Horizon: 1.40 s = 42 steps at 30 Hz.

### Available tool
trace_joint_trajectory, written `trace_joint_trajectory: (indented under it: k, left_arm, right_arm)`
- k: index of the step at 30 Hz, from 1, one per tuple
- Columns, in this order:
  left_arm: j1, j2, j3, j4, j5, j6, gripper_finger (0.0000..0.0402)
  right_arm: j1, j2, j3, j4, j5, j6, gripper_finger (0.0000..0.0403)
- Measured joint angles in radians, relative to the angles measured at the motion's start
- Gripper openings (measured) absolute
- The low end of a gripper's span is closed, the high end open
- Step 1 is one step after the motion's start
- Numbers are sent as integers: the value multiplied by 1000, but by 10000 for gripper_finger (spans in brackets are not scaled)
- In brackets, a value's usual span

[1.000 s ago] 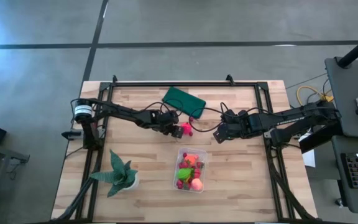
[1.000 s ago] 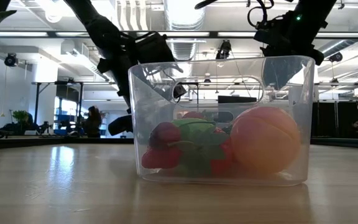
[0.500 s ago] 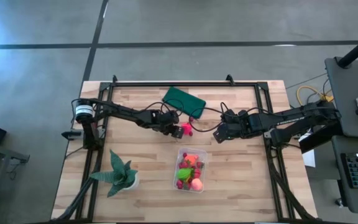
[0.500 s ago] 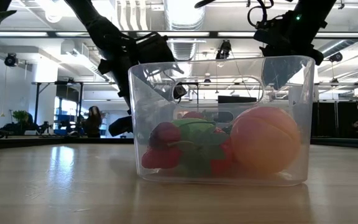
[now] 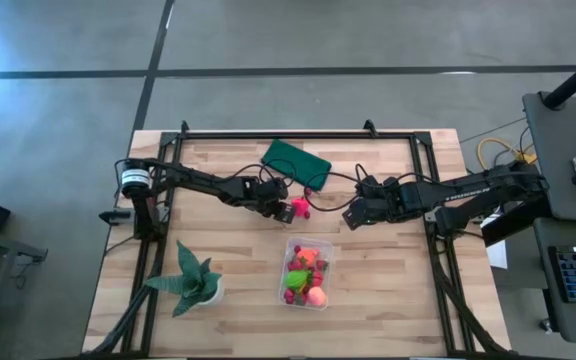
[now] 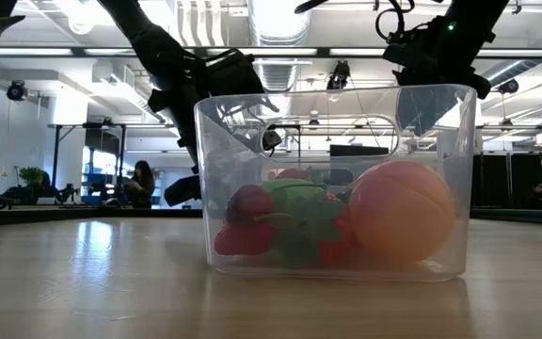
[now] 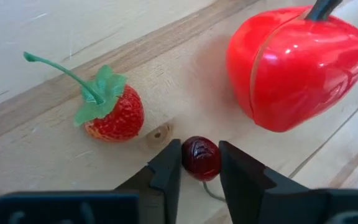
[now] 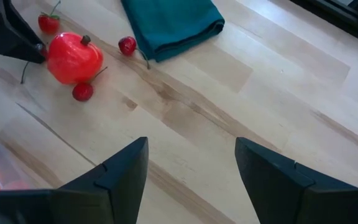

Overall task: Pick and placing Produce into tupperware
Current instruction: Put the red cherry into the transparent bin

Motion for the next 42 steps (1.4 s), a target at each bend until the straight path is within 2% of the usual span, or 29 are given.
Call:
trace_joint_trajectory:
  k: [4,10,19,21,24,26,32,39,42]
  left_arm:
    - [-3,-7,-1,4,22,15,58]
    - [-3,-42,19,-1,19,34,53]
    - [-29,-213,61,40,-13,169,52]
    - [-54,-256,59,81,18,188,52]
    - [-99,-282,60,154,122,193,52]
    - [-135,-282,59,182,167,192,52]
    - [-234,-217,55,186,175,191,70]
    - [-280,-138,64,191,161,61,104]
    - [-288,-133,64,193,119,25,122]
  right_arm:
    - [0,0,0,0,0,0,233]
    - [0,0,0,0,2,8,233]
    - [0,0,0,7,2,23,233]
    - [0,0,0,9,1,26,233]
    - [0,1,0,17,1,26,233]
    - [0,1,0,22,2,26,233]
    - [0,1,-1,27,-4,34,233]
    - [1,1,-1,28,-36,73,233]
    - [1,0,-1,29,-60,87,233]
